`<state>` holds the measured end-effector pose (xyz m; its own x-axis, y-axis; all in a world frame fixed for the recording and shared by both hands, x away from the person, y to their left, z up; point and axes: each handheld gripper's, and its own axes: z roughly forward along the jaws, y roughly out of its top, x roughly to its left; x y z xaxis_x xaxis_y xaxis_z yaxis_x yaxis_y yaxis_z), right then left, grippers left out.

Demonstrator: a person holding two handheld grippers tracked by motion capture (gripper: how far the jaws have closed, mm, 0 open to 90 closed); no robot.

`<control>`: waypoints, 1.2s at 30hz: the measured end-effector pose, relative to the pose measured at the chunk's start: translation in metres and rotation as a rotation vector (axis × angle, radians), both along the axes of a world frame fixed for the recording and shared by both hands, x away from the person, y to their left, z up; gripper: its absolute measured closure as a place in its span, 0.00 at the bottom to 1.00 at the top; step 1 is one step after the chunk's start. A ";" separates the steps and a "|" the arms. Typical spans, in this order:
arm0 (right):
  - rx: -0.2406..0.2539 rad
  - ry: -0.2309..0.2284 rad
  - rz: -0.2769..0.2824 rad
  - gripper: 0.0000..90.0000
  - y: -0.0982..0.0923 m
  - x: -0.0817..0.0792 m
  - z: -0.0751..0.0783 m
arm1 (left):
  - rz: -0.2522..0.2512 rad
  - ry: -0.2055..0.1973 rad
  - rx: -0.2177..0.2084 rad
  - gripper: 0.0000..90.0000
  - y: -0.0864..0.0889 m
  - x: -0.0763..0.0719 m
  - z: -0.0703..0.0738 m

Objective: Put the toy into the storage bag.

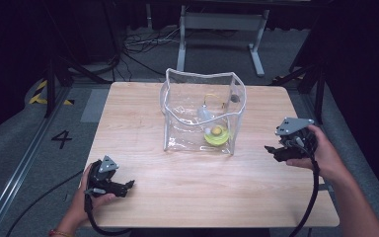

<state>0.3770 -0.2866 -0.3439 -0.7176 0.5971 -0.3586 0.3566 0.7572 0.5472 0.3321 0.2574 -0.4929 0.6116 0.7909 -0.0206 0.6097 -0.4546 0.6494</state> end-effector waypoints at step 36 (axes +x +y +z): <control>0.055 0.096 -0.080 0.25 -0.049 -0.043 -0.117 | 0.000 0.000 0.000 0.01 0.000 0.000 0.000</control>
